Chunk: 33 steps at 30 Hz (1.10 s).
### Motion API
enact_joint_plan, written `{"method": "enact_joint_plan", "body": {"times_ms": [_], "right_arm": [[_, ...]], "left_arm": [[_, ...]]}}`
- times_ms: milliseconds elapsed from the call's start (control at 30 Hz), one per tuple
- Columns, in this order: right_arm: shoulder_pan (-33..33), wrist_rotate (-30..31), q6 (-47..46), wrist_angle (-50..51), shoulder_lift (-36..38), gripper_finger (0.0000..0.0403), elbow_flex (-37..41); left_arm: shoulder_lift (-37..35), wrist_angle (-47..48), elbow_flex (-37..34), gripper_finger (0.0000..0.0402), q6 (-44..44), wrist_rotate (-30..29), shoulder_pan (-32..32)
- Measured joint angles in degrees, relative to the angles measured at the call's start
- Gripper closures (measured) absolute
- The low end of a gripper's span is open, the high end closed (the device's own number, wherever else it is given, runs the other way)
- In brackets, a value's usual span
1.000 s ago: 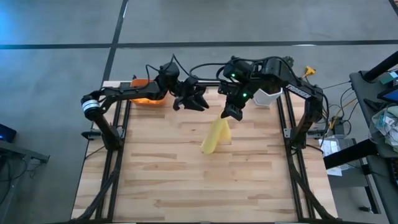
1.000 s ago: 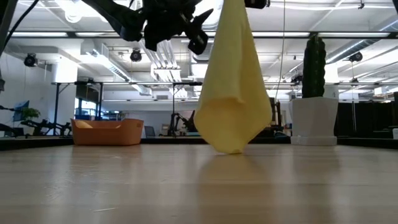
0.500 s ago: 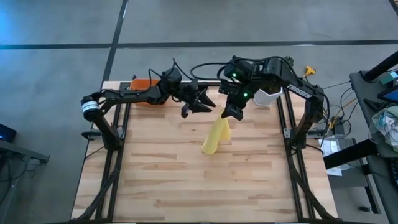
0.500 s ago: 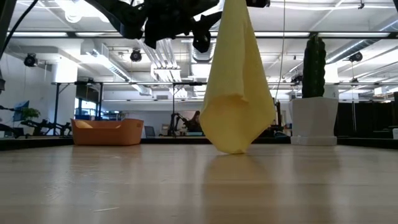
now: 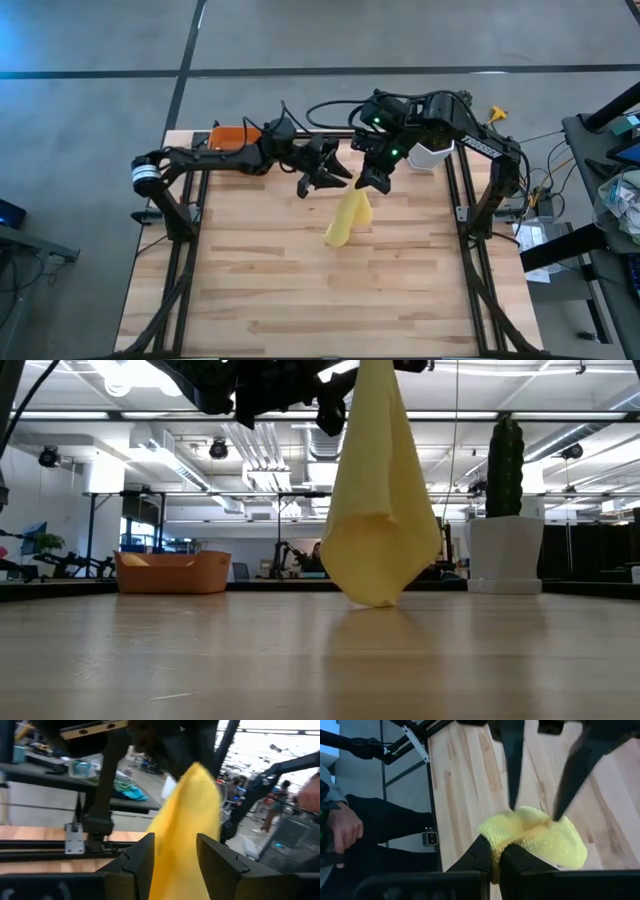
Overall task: Roll microfiber towels into tight, uniform cylinder then place into a basket
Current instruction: Fold the yellow towel
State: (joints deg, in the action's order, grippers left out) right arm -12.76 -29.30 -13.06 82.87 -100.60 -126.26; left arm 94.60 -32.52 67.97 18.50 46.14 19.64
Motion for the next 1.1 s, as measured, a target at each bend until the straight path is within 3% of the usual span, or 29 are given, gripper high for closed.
{"method": "enact_joint_plan", "body": {"times_ms": [333, 500, 833, 1100], "right_arm": [[0.14, 0.92, -0.42, -2.17, 0.11, 0.0394, -0.40], [0.14, 3.02, -0.39, -2.55, 0.17, 0.0394, -2.42], [0.29, 5.99, -1.08, -2.54, 0.24, 0.0394, -8.44], [0.88, 5.95, -1.94, -2.14, 0.28, 0.0394, -8.48]], "left_arm": [[1.49, 0.52, -0.08, 0.0271, -2.87, -8.39, -0.75], [1.51, 1.72, -0.12, 0.0271, -3.42, -7.76, -0.79], [1.58, 13.65, -0.88, 0.0271, -17.14, -9.36, 0.37], [1.58, 19.34, -1.11, 0.0271, -17.92, -6.65, 4.02]]}}
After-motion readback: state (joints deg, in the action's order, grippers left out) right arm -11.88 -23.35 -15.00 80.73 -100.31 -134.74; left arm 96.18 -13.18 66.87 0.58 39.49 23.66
